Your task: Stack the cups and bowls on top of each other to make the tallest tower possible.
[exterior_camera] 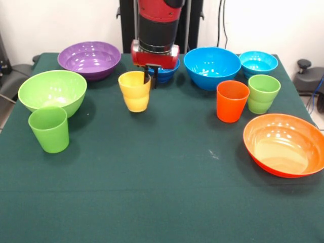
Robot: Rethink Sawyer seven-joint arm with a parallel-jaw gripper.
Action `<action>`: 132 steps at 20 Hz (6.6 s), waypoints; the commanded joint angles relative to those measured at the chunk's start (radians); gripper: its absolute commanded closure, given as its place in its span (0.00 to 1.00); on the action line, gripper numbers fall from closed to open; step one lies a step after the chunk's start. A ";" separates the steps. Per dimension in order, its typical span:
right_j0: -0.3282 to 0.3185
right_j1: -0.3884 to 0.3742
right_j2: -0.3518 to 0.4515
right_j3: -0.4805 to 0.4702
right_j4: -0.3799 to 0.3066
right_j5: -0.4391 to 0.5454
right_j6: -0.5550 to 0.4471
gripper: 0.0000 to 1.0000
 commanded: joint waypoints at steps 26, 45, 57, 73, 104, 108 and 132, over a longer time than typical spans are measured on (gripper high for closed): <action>0.057 0.118 0.103 -0.281 0.092 0.183 0.113 1.00; 0.072 0.115 0.116 -0.311 0.093 0.167 0.086 1.00; 0.047 0.139 0.133 -0.319 0.079 0.139 0.065 1.00; 0.034 0.149 0.150 -0.316 0.076 0.113 0.067 1.00; -0.023 0.054 0.171 -0.224 0.043 0.150 0.036 0.00; -0.019 -0.008 0.152 -0.188 0.037 0.177 0.034 0.00; -0.154 -0.119 0.207 -0.162 -0.037 0.319 -0.158 0.00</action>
